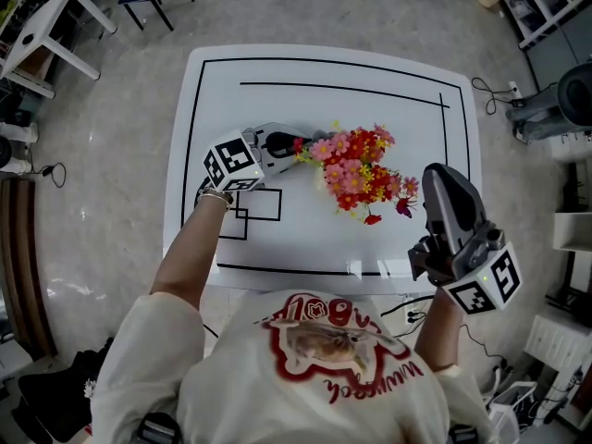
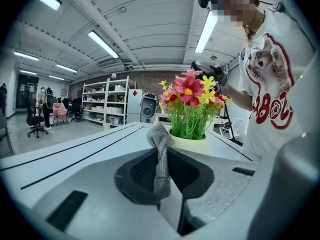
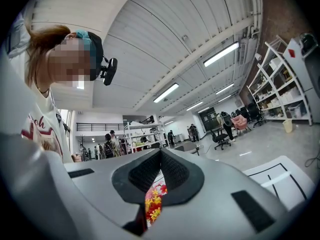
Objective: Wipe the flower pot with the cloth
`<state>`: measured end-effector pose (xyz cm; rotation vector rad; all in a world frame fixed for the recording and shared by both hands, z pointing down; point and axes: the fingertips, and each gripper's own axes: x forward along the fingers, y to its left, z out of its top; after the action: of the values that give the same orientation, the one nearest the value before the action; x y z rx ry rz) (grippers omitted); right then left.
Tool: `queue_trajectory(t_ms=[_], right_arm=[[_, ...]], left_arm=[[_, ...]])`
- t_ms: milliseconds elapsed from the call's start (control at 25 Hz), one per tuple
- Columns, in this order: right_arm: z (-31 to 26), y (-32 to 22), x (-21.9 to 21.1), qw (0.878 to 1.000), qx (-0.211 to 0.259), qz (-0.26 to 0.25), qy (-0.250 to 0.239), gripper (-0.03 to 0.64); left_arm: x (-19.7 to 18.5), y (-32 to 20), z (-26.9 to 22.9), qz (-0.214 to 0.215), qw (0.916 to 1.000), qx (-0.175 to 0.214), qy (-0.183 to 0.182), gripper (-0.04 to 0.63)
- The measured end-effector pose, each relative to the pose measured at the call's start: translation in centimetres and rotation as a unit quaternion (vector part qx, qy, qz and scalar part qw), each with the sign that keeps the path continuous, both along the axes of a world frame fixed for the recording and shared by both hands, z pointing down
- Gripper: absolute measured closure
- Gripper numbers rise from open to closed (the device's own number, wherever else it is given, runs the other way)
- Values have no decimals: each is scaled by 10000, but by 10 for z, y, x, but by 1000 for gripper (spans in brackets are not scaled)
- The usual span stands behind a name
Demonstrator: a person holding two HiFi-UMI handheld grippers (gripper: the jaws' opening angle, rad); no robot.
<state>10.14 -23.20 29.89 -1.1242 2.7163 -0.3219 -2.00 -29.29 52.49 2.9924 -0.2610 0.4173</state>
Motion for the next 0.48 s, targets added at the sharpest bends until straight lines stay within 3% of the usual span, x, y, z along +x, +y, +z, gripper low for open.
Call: queue_trajectory(t_ms=[480], right_arm=[[1,23,-14,10000,16,22,-28,617]], left_arm=[[-9,13,7,-202,9996,-1,-193,540]])
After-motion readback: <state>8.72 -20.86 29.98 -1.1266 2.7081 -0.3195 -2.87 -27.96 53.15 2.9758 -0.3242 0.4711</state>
